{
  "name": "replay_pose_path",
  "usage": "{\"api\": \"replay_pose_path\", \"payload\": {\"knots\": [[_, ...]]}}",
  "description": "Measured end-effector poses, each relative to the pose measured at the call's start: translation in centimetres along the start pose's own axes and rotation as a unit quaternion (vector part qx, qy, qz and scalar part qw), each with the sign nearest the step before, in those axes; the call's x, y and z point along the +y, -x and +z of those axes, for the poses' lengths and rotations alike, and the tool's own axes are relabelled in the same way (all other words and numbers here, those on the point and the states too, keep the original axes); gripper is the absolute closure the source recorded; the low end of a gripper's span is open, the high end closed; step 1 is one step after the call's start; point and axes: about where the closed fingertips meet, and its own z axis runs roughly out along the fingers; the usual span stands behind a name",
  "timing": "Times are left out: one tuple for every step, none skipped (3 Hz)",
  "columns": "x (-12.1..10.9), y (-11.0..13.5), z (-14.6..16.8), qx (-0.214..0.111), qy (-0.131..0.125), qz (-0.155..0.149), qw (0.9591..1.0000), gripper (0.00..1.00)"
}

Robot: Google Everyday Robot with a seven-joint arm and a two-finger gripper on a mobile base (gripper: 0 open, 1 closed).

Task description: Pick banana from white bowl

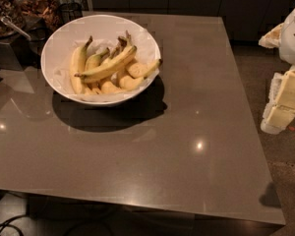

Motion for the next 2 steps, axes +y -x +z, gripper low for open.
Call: {"api": "replay_pose_path", "payload": {"knots": [[0.0, 0.1, -0.1, 0.000, -0.002, -0.001, 1.0000, 0.00], [-0.5, 1.1, 0.1, 0.008, 0.009, -0.024, 0.9996, 0.00]]}}
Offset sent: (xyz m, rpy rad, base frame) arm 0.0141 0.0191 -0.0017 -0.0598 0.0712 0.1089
